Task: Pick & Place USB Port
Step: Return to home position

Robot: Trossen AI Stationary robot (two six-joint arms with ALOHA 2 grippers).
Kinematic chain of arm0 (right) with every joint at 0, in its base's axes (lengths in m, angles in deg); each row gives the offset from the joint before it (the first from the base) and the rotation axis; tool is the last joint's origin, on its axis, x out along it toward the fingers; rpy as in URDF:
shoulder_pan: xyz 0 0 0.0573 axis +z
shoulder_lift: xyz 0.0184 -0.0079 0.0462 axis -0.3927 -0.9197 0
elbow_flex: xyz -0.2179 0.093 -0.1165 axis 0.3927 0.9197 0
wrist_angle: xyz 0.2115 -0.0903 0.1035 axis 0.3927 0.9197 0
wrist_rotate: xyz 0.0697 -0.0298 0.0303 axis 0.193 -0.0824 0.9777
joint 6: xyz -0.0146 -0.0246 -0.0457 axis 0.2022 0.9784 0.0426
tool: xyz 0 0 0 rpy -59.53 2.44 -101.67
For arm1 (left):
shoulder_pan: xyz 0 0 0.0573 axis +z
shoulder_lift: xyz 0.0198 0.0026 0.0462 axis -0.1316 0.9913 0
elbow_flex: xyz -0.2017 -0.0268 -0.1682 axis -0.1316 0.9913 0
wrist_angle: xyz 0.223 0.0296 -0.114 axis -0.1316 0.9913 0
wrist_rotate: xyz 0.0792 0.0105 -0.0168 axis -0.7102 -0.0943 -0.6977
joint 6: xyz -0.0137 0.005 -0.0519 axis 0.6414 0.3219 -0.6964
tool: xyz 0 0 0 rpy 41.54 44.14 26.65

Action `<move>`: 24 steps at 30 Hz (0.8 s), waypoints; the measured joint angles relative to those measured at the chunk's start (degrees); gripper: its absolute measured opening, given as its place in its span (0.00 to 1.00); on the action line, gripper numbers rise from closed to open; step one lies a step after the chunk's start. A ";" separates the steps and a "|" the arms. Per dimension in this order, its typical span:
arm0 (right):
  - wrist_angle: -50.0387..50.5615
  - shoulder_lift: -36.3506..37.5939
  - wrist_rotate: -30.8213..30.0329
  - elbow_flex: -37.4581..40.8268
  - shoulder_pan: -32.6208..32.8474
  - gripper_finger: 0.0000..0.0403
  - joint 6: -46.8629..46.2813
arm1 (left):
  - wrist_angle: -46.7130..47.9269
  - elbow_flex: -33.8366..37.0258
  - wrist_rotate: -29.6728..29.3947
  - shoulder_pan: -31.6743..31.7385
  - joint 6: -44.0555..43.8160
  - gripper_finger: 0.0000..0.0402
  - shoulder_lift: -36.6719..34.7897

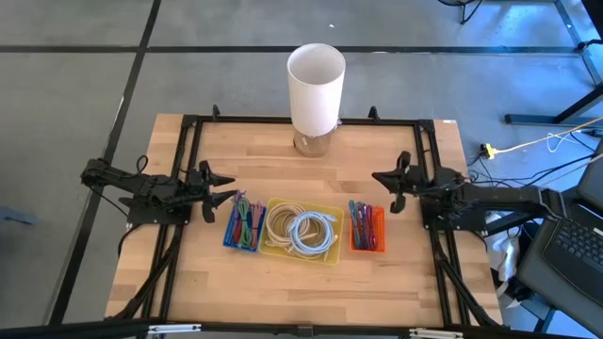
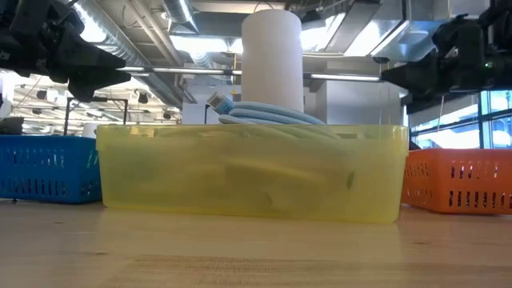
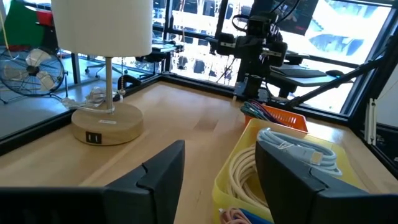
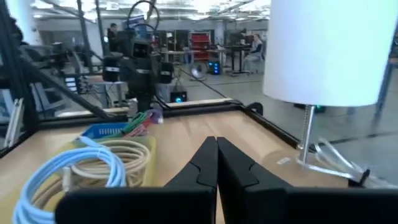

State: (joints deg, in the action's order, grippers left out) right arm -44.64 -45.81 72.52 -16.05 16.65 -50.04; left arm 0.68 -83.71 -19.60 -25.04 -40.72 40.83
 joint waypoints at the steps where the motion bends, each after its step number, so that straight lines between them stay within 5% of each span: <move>1: 1.53 1.67 0.86 0.00 -0.48 0.00 0.74 | 0.00 0.00 -0.02 0.02 -0.02 0.47 0.00; 9: 19.96 15.04 -0.32 0.00 -1.52 0.02 -1.85 | 0.00 0.00 0.00 0.00 0.00 0.46 0.01; 24: 20.15 18.76 4.94 0.00 -1.52 0.04 -4.71 | 0.00 0.00 0.00 0.00 -0.02 0.46 0.01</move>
State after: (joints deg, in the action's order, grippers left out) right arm -24.49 -27.05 77.46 -16.05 15.13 -54.75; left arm 0.68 -83.71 -19.60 -25.04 -40.74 40.84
